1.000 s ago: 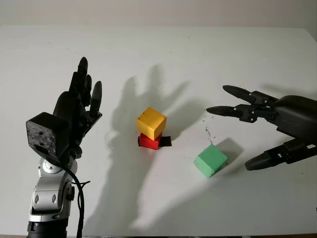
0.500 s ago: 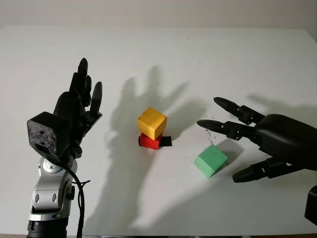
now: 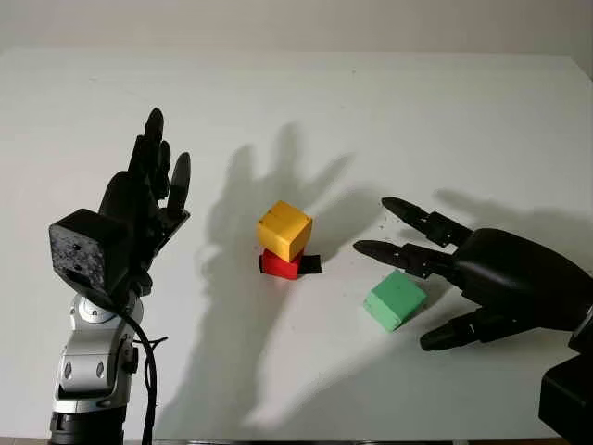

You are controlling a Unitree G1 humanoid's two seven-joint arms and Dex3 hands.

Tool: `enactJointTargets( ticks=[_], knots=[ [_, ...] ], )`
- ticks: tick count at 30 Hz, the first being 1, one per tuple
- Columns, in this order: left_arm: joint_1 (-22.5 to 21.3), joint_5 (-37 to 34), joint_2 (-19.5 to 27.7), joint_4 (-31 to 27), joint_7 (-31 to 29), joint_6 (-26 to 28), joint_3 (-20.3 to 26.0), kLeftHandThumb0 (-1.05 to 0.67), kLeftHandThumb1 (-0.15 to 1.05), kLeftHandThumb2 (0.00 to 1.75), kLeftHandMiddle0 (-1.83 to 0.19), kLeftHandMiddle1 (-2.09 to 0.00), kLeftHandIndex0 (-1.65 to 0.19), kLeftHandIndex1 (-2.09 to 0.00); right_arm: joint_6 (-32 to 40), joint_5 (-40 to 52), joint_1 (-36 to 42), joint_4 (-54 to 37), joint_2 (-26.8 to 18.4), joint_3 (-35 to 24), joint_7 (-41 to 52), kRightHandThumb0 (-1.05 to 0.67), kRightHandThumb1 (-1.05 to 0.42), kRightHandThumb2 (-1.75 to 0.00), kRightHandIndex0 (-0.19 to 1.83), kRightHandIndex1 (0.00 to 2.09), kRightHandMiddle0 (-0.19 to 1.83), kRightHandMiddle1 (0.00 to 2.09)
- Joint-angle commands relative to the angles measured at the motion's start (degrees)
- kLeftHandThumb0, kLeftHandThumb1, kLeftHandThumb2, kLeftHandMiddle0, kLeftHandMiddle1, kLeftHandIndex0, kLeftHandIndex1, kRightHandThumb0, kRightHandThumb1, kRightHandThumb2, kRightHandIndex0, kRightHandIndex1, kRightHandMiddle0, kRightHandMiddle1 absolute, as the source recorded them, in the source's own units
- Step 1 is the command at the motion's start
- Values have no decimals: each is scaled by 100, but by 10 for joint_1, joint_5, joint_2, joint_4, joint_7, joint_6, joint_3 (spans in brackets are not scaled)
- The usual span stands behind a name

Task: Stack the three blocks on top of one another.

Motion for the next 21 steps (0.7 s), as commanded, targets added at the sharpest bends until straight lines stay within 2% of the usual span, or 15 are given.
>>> enactJointTargets(
  ticks=[1,8,14,15,18,21],
  knots=[
    [2,-2,1,-5,-1,-2,2,-68,105,58,7,-5,7,-5,-17,-3,-9,15,5,7,-13,-51,-93,-5,-15,6,27,10],
    [6,-8,-1,-10,-2,1,3,-66,105,58,7,-5,9,-5,-30,-21,-23,50,7,19,-41,-44,-98,-7,-8,8,41,19],
    [9,-7,2,-8,-6,-8,3,-64,105,60,9,-5,10,-4,-40,-35,-33,72,4,25,-60,-43,-102,-7,-6,7,42,24],
    [9,-6,0,-8,-4,-7,3,-64,105,60,8,-5,9,-5,-41,-31,-34,75,3,26,-60,-42,-103,-6,-5,6,38,35],
    [9,-2,1,-8,-2,-7,2,-65,105,60,7,-6,8,-5,-43,-23,-37,81,2,29,-60,-41,-103,-6,-4,6,10,100],
    [7,1,1,-7,0,-6,2,-65,105,60,7,-6,7,-6,-44,-17,-40,83,2,31,-58,-40,-105,-8,-3,6,3,120]
  ],
)
